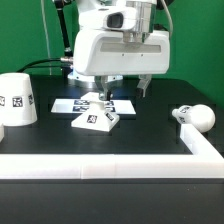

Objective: Assemble lamp

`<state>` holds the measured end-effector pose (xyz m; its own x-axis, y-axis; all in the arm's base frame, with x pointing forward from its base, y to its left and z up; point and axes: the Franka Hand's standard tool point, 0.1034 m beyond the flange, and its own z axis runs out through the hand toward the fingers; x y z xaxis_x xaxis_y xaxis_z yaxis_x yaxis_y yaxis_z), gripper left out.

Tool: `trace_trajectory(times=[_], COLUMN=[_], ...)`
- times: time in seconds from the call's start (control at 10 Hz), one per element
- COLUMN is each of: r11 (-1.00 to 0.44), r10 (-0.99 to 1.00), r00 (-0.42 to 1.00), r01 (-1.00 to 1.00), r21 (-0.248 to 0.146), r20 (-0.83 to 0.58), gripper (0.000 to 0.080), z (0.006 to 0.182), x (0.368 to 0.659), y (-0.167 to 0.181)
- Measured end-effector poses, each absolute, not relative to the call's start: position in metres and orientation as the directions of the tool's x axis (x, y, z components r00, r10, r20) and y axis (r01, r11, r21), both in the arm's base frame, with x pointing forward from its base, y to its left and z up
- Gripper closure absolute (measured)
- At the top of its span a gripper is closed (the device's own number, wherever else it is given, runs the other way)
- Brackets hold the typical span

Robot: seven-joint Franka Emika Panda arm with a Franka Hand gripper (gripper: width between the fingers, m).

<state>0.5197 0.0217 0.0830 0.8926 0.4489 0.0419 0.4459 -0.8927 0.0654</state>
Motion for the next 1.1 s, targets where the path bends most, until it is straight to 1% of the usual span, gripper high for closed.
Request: trace_trajectory(times=[0.2,0.5,0.6,1.0,1.1], r11=[-0.968,-1.0,-0.999,-0.958,-0.948], r10=[0.247,0.008,-0.035,-0.287,-0.318], r00=[0.968,0.999,0.998,0.958,0.948], r01=[0.245,0.007,-0.036,-0.286,-0.317], r21=[0.05,0.017,0.014,-0.025,-0.03], r20=[0.045,0.041,0.042,0.032,0.024], gripper=[0.01,0.01,0.01,0.01,0.01], z=[0.084,0.084,0.084,0.082,0.081], x=[0.5,0.468,0.469,0.468,0.465], y=[0.012,-0.016,-0.014,-0.009,-0.014])
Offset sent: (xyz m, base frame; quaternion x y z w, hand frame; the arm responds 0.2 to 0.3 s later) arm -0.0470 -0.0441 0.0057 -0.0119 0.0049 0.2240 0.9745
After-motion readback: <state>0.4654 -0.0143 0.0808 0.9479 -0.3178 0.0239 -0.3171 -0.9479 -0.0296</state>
